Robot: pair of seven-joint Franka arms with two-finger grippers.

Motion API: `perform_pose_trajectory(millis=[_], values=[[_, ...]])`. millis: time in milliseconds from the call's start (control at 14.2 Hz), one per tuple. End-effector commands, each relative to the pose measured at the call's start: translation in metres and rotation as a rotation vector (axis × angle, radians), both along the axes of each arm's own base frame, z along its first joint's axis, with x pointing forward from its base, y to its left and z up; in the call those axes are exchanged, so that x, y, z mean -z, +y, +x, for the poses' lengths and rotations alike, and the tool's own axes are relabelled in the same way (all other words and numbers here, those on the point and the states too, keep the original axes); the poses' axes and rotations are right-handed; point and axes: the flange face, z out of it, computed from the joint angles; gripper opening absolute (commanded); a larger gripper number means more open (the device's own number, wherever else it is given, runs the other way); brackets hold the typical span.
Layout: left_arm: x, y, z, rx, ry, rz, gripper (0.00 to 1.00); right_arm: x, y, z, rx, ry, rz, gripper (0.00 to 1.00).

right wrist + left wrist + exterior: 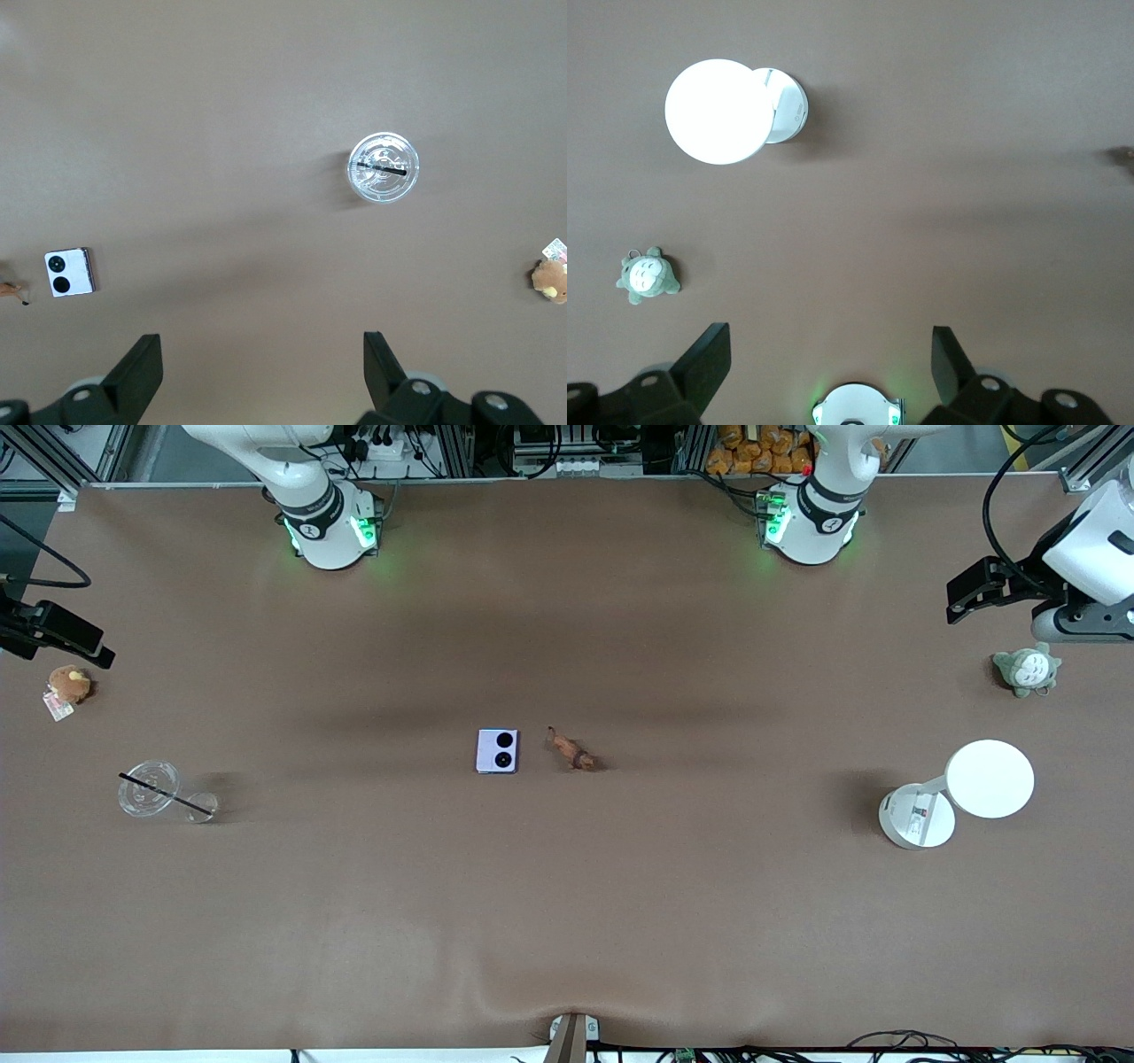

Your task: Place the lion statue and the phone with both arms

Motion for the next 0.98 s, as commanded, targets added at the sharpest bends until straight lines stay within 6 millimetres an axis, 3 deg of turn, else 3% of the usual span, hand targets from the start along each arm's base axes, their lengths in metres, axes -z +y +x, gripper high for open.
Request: perform_pose_trajectory(millis=[0, 281, 562, 914], values=[[-0.019, 0.008, 0.000, -0.028, -0.031, -0.019, 1.00, -0.005, 0.002, -0.005, 0.007, 0.000, 0.002, 1.00], [-0.023, 0.010, 0.001, -0.025, -0.040, -0.005, 1.00, -0.005, 0.003, -0.005, 0.005, 0.000, 0.002, 1.00], [-0.012, 0.005, 0.002, -0.025, -0.016, -0.018, 1.00, -0.005, 0.003, -0.005, 0.005, 0.000, 0.002, 1.00], [0.000, -0.012, 0.006, -0.087, 0.013, -0.074, 1.00, -0.005, 0.003, -0.005, 0.007, 0.000, 0.002, 1.00]])
